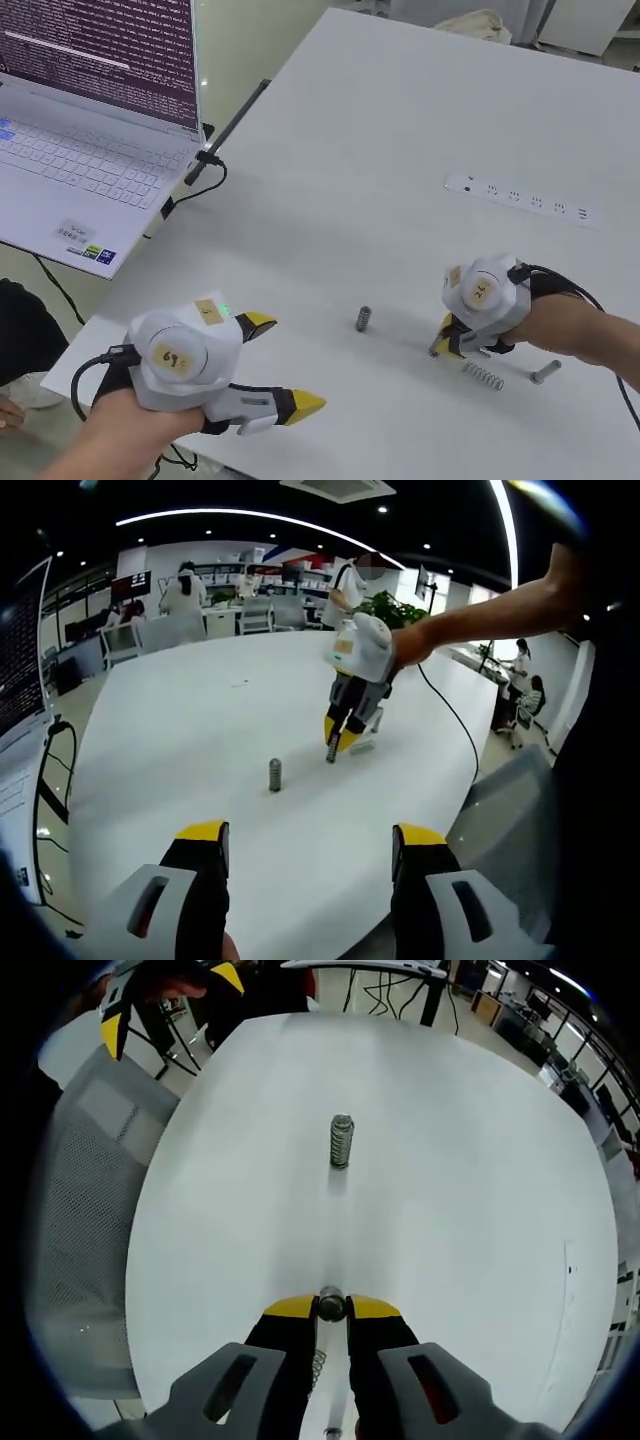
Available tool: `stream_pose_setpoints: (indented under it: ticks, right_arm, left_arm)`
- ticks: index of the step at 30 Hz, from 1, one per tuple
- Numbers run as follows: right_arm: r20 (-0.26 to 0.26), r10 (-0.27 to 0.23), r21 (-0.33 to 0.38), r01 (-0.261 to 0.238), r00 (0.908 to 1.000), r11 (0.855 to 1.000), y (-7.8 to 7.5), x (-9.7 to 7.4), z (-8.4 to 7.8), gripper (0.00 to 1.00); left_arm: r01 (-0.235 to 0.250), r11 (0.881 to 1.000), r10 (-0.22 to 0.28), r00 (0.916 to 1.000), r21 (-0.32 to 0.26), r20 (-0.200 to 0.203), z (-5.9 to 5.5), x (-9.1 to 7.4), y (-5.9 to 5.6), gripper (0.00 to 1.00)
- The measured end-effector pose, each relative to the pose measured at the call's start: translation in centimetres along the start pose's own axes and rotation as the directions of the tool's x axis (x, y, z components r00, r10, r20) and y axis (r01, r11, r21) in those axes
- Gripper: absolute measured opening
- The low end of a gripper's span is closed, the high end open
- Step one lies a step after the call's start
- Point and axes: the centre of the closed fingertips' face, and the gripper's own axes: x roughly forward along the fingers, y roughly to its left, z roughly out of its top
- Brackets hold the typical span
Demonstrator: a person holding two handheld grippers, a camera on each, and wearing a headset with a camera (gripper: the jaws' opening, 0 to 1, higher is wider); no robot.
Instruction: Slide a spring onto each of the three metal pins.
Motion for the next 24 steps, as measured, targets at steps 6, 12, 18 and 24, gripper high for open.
stream_pose_setpoints:
  ticks: [6, 12, 18, 24]
  right_arm:
    - [-0.002, -0.008, -0.006, 0.008, 1.0, 1.0, -0.1, -0.1, -0.1, 0.14]
    - [0.003, -0.02, 0.001, 0.02, 0.9998, 1.0, -0.2, -0.6, -0.2, 0.2]
    - [0.022, -0.048, 0.023, 0.047, 0.9986, 0.999, -0.4, -1.7, -0.3, 0.27]
    - [0.053, -0.079, 0.073, 0.075, 0.9954, 0.994, -0.3, -2.9, -0.4, 0.29]
  left_arm:
    - [-0.003, 1.0, 0.003, 1.0, 0.002, 0.001, 0.1, -0.1, 0.0, 0.62]
    - [0.0, 1.0, 0.0, 1.0, 0.007, 0.001, 0.3, -0.1, -0.2, 0.62]
    - [0.004, 1.0, -0.004, 1.0, 0.018, 0.006, 0.7, -0.1, -0.3, 0.62]
    - [0.004, 0.999, -0.005, 0.9999, 0.033, 0.015, 1.2, -0.2, -0.6, 0.62]
